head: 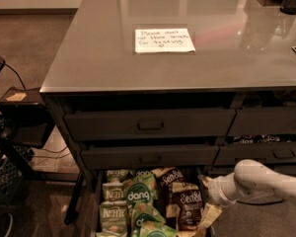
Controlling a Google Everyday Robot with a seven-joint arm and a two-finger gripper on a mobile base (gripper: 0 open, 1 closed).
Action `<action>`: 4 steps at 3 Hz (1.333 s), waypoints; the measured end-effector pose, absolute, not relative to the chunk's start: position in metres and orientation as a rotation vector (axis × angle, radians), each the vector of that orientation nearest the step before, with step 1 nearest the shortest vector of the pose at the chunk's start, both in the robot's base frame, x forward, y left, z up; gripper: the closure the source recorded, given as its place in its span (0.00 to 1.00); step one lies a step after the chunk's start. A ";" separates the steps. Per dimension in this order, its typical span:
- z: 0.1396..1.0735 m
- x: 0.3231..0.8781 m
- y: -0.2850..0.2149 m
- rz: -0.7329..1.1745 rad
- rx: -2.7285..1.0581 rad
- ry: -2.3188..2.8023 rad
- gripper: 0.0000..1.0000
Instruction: Pick brown chip bag from bottom drawer and place on counter
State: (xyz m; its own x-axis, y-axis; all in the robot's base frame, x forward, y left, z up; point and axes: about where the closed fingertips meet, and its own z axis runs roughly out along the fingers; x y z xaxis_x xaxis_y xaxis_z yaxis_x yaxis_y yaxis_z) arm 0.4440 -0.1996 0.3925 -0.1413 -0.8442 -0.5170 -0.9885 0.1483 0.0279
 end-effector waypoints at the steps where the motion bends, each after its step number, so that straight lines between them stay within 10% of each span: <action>1: 0.376 0.437 -0.193 0.561 -1.743 2.062 0.00; 4: 0.302 0.470 -0.195 0.509 -1.852 1.967 0.00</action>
Offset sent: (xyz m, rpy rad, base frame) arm 0.0011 0.0006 -0.0511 0.0043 0.0131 0.0443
